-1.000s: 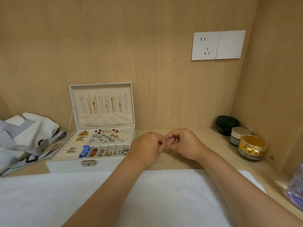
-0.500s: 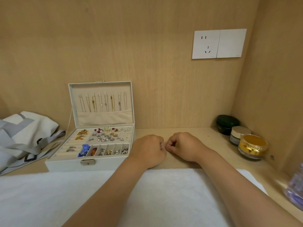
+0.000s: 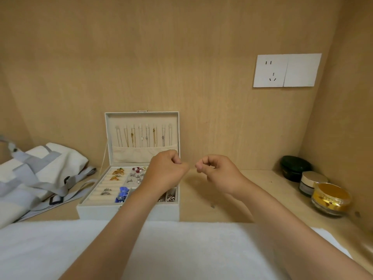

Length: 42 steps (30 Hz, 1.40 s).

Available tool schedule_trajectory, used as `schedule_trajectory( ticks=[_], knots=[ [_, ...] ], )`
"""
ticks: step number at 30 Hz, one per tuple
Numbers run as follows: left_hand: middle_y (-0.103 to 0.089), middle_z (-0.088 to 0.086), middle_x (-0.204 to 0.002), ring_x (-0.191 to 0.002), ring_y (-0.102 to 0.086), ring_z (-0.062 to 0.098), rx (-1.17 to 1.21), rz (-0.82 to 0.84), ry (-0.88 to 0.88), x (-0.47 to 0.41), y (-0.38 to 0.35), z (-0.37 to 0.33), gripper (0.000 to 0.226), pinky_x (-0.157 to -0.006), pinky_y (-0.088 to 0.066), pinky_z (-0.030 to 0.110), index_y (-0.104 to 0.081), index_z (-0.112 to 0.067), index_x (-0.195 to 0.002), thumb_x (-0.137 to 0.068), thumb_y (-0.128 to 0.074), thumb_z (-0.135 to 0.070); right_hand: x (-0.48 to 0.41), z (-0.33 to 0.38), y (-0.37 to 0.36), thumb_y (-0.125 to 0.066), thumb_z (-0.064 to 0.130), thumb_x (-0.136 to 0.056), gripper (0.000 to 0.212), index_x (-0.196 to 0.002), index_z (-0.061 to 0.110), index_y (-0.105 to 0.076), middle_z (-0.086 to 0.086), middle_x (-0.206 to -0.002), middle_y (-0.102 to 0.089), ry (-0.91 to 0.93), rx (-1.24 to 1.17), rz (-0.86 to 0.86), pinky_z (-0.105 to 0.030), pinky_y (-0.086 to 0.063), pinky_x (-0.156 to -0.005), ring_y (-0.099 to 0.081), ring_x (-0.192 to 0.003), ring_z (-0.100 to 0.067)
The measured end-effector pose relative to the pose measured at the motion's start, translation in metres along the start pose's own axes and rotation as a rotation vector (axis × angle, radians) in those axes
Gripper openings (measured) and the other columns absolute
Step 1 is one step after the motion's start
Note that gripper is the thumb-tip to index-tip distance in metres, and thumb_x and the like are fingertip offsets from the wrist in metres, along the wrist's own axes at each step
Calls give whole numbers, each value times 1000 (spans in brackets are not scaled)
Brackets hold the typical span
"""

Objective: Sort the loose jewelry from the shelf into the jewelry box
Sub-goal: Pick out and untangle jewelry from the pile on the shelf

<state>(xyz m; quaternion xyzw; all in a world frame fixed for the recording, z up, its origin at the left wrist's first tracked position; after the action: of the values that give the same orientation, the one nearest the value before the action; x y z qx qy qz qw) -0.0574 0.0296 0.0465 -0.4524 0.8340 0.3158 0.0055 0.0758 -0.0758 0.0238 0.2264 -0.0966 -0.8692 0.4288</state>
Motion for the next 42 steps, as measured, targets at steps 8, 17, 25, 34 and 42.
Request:
schedule_trajectory(
  ticks=[8,17,25,34,42],
  knots=[
    [-71,9,-68,-49,-61,18,155,4,69,-13,39,40,15,-50,-49,28,-63,-20,-84,-78,-66,-7,-36,22,-57,-59,10,-98,14,-87,12,-67,6,-73,-63,-1,-41,118,-8,-37,-47,-50,-43,6],
    [-63,-1,-50,-39,-53,9,201,60,19,-24,41,59,14,-44,-45,19,-75,-16,-86,-95,-64,-18,-42,33,-85,-50,15,-104,20,-89,10,-63,14,-50,-55,-55,-183,208,-15,-33,-42,-38,-43,-5],
    [-69,-5,-58,-43,-57,11,308,68,-20,-26,41,56,8,-46,-49,24,-75,-12,-88,-92,-70,-17,-45,26,-78,-50,18,-104,23,-102,1,-65,1,-74,-63,-95,-203,252,-17,-30,-42,-39,-49,-9],
    [-72,-3,-68,-45,-58,11,364,70,-57,-25,43,59,7,-46,-48,24,-75,-11,-90,-92,-69,-15,-46,20,-69,-62,12,-97,12,-105,11,-71,-11,-93,-71,-107,-247,207,-18,-32,-41,-47,-49,-11],
    [-73,3,-75,-46,-57,13,378,176,-33,-22,37,58,8,-45,-48,25,-75,-12,-93,-94,-67,-14,-45,31,-61,-80,-2,-78,19,-95,7,-76,-8,-82,-74,99,-128,136,-17,-46,-51,-54,-49,-4]
  ],
)
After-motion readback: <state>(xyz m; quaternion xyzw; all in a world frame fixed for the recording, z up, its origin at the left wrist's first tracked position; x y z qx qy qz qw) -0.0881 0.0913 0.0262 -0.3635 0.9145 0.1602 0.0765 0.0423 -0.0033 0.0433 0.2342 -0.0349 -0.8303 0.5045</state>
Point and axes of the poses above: each hand's wrist, its own x-axis away from the middle knuckle, its own y-axis out of the back of the hand, z = x × y, the point moved 5 cm from there along -x, towards the middle knuckle
